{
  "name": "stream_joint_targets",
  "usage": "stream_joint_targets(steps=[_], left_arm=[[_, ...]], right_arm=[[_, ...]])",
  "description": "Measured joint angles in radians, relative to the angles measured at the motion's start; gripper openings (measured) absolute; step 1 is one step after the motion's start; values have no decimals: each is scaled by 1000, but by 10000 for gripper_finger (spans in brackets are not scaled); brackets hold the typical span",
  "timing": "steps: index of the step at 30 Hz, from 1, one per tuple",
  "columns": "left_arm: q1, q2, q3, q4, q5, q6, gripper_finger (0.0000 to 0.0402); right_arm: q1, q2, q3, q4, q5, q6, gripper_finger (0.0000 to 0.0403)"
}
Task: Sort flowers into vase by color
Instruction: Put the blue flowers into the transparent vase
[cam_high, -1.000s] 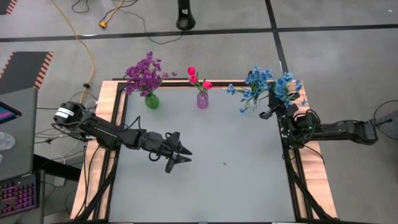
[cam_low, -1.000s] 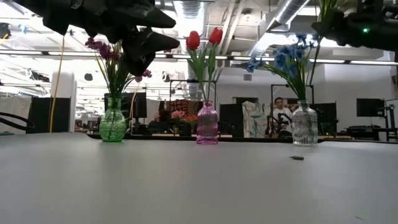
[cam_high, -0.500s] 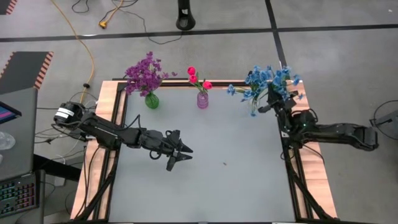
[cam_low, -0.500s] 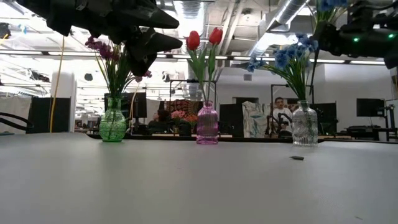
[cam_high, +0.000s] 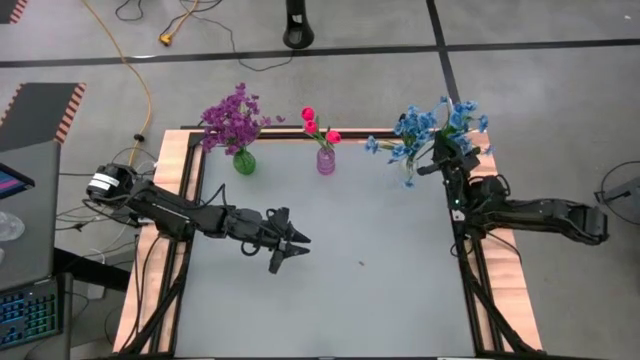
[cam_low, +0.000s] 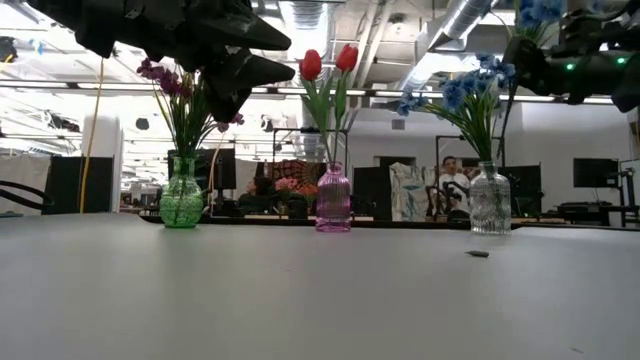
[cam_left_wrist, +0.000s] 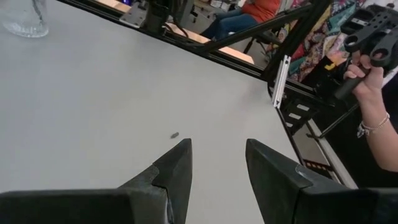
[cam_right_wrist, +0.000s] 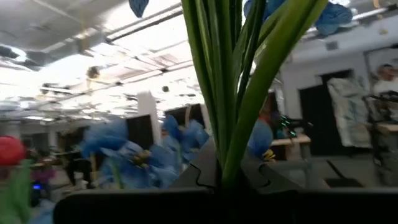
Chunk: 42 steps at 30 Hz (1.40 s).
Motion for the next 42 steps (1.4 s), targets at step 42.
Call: stream_joint_targets(steps=[42], left_arm=[[48,0,0,-1,20,0,137]], right_arm=[[-38,165,30,-68,56,81,45]])
